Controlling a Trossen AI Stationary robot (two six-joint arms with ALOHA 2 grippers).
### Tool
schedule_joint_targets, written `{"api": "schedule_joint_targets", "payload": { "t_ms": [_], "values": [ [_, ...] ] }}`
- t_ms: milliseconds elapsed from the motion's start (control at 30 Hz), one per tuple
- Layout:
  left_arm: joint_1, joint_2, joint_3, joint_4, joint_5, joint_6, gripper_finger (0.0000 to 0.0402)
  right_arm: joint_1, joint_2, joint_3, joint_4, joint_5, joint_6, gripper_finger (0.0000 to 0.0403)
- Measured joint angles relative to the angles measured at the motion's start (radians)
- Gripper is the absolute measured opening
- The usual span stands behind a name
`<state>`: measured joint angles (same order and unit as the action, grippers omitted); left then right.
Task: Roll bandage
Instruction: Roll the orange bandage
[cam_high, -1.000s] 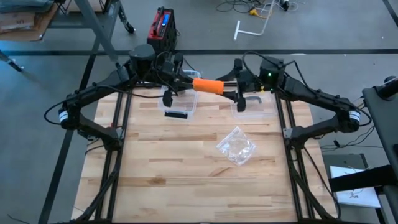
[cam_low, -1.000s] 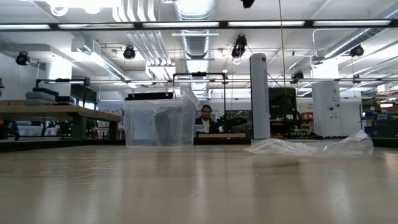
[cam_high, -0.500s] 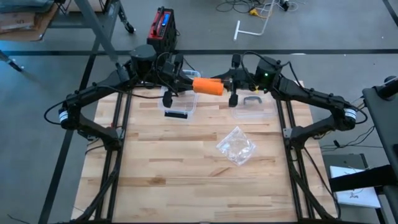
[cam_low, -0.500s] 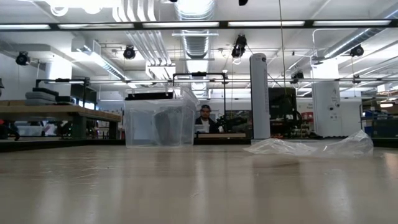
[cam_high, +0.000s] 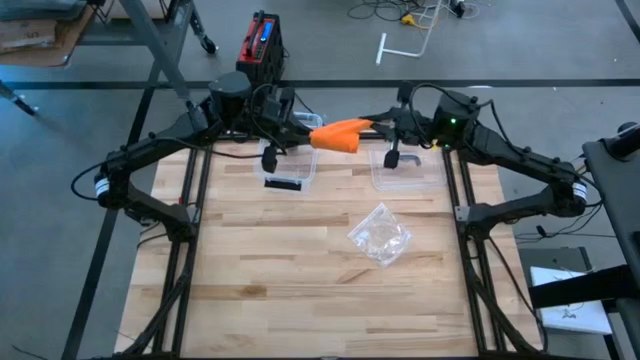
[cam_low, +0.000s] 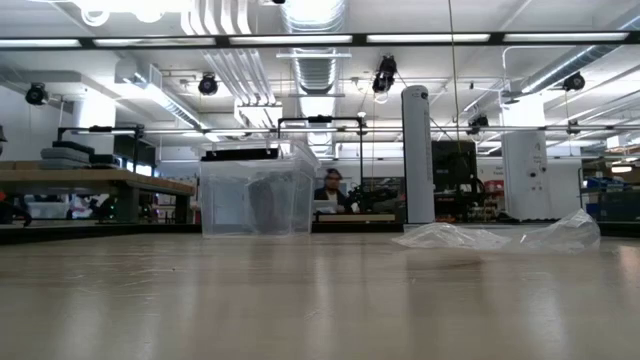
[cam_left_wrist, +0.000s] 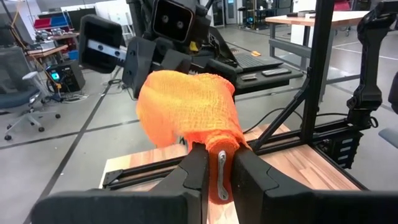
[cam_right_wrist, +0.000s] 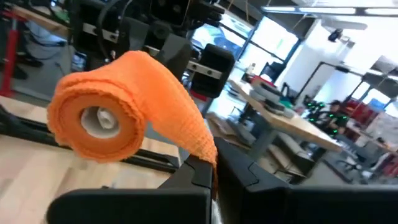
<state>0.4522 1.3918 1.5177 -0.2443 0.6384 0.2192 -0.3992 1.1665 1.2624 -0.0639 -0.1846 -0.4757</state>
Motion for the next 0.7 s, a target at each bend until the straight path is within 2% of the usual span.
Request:
{"api": "schedule_joint_targets", "payload": {
  "t_ms": [167, 267, 367, 700],
  "values": [
    [-0.001, 0.007, 0.0, 0.016, 0.004, 0.0, 0.0036, -0.007, 0.015, -0.001, 0.018, 0.007, -0.012, 0.0001],
    [-0.006, 0.025, 0.0, 0.027, 0.031, 0.0, 0.0036, -0.007, 0.051, 0.0, 0.09, 0.064, -0.017, 0.0],
    [-0.011, 0.049, 0.0, 0.028, 0.033, 0.0, 0.0037, -0.007, 0.08, 0.036, 0.128, 0.073, -0.057, 0.0],
    [-0.012, 0.065, 0.0, 0.02, 0.033, 0.006, 0.0037, -0.057, 0.092, 0.108, 0.028, 0.093, -0.127, 0.0]
  ]
}}
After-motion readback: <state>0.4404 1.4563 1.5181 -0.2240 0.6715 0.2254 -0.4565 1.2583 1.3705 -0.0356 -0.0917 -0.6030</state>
